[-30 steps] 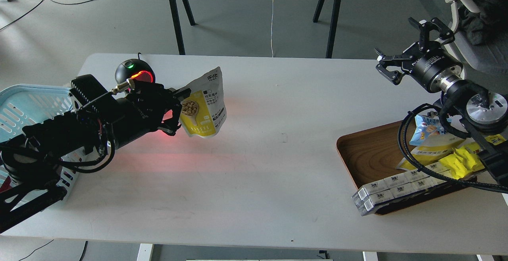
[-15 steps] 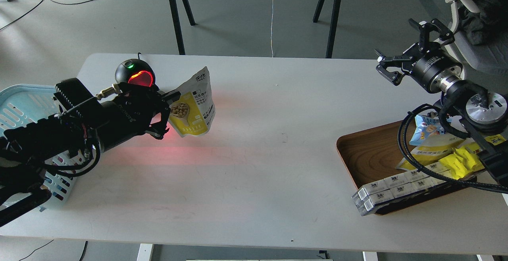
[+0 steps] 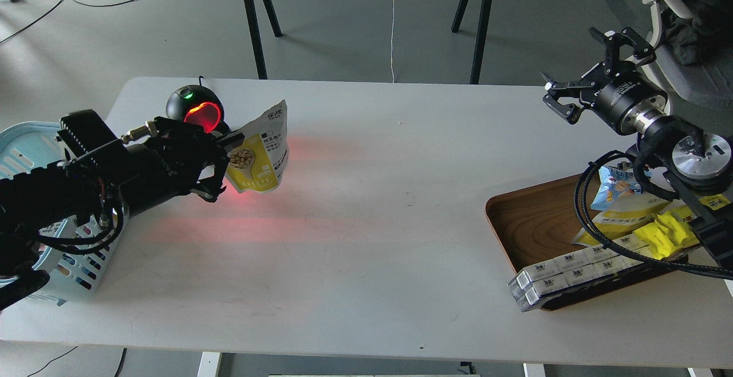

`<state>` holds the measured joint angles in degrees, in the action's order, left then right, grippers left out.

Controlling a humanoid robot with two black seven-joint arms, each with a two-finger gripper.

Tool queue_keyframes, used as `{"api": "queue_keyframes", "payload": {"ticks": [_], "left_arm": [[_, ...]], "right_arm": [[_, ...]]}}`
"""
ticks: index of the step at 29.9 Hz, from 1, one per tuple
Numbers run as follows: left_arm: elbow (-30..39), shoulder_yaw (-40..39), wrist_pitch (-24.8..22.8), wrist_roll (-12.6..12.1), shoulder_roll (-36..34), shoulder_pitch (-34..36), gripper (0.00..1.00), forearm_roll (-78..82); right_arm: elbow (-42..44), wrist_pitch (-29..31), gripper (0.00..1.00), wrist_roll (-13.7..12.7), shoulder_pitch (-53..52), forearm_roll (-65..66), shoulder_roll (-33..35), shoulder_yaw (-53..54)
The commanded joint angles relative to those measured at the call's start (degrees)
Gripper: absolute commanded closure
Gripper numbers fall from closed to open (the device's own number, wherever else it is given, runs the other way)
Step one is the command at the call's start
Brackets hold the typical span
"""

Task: Scan snack and place in basket
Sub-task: 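Lift the packet and hold it in front of the scanner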

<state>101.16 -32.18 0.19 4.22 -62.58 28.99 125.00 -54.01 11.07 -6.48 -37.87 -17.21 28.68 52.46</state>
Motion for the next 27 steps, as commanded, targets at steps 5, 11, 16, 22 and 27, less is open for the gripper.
{"api": "queue_keyframes", "payload": {"ticks": [5,11,16,22,27], "left_arm": [[0.0,0.0,-0.2,0.3,-0.3,0.6,1.0,0.0],[0.0,0.1,-1.8,0.3,-0.3,3.0,1.0,0.0],[0.0,0.1,-4.7,0.3,0.1,4.1,1.0,0.0],[0.0,0.2,-7.4,0.3,0.2,4.8,1.0,0.0],[-0.1,0.2,-9.9,0.3,0.4,6.2,1.0,0.0]], "right_arm": [[0.0,0.0,0.03,0.0,-1.1,1.2,-0.1,-0.1],[0.0,0.0,0.03,0.0,-1.2,1.2,-0.2,-0.1],[0.1,0.0,0.03,0.0,-1.2,1.2,-0.6,-0.1],[0.1,0.0,0.03,0.0,-1.2,1.2,-0.6,-0.1],[0.1,0.0,0.03,0.0,-1.2,1.2,-0.6,-0.1]]}}
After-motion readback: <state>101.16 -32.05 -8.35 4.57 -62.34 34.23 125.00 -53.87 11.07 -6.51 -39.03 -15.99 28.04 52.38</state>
